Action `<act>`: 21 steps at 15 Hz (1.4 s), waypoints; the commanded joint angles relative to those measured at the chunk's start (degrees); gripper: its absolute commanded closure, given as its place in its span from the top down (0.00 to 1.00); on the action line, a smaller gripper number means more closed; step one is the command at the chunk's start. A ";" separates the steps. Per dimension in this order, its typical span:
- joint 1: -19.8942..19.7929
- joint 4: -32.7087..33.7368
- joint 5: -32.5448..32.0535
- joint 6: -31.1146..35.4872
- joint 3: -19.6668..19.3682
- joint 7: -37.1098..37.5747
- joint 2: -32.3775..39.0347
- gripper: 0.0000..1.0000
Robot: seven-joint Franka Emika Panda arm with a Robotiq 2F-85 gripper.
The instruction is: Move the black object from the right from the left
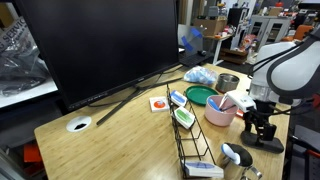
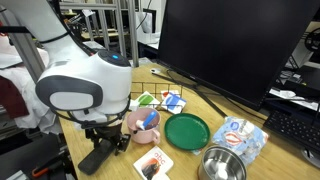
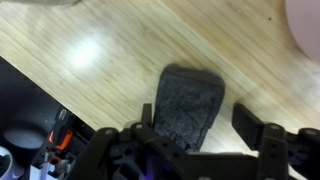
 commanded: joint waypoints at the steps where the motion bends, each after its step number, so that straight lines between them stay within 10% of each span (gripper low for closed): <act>1: 0.69 0.02 -0.99 5.73 -1.08 2.68 2.78 0.52; 4: 0.90 -0.05 -0.22 6.89 -0.84 4.15 3.47 0.34; 12: 1.46 -0.08 -0.07 4.63 -0.21 5.11 -0.38 0.32; 21: -0.54 0.56 -17.12 -23.46 -2.37 0.53 -15.93 0.32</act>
